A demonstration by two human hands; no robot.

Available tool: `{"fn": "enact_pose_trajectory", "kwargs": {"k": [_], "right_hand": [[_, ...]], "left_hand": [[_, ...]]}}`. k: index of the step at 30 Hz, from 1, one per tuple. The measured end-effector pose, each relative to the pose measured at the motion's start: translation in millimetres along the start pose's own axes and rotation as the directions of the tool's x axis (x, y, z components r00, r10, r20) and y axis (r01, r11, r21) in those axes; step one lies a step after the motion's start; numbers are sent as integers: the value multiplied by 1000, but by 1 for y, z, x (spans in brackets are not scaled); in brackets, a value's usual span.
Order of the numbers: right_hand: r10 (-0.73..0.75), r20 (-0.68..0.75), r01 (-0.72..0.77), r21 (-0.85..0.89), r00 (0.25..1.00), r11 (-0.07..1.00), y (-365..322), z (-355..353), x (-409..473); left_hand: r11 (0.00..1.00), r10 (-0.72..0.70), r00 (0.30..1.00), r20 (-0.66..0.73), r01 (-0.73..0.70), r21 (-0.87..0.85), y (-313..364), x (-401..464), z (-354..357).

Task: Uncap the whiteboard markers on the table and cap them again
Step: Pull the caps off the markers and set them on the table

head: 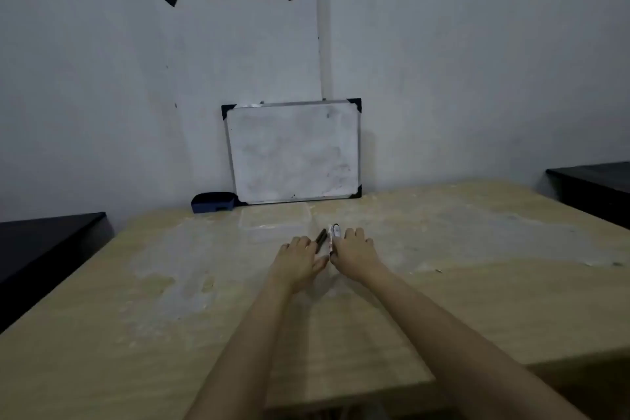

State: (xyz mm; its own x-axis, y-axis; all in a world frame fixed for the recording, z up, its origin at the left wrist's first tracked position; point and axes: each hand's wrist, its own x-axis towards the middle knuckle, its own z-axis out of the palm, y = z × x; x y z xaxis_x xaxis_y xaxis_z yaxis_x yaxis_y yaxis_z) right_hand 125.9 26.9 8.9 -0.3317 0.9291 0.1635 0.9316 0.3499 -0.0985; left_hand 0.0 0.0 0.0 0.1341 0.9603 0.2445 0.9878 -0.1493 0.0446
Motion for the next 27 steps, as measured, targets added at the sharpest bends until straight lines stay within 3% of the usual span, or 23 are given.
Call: {"fn": "enact_pose_trajectory", "kwargs": {"k": [4, 7, 10, 14, 18, 21, 24, 27], "right_hand": [[64, -89, -67, -32, 994, 997, 3, 22, 26], [122, -111, -130, -71, 986, 989, -6, 33, 42], [202, -84, -210, -114, 976, 971, -21, 38, 54], [246, -55, -251, -139, 968, 958, -27, 36, 60], [326, -149, -326, 28, 933, 945, -17, 8, 60], [388, -173, -331, 284, 905, 900, 7, -23, 59], [429, -154, -210, 698, 890, 685, 41, -43, 59], [457, -29, -89, 968, 889, 236, 65, -37, 53]], "left_hand": [[994, -104, 968, -228, 95, -48, -3, 21, 28], [975, -207, 928, -309, 169, -145, -1, 36, 40], [939, -320, 854, -411, 228, -258, 2, 40, 45], [859, -466, 699, -543, 210, -467, 9, 43, 38], [824, -493, 715, -495, 201, -530, 7, 42, 40], [743, -561, 702, -439, 194, -640, 6, 39, 40], [667, -561, 739, -373, 136, -733, 7, 36, 39], [618, -483, 827, -288, 89, -781, 7, 33, 42]]}}
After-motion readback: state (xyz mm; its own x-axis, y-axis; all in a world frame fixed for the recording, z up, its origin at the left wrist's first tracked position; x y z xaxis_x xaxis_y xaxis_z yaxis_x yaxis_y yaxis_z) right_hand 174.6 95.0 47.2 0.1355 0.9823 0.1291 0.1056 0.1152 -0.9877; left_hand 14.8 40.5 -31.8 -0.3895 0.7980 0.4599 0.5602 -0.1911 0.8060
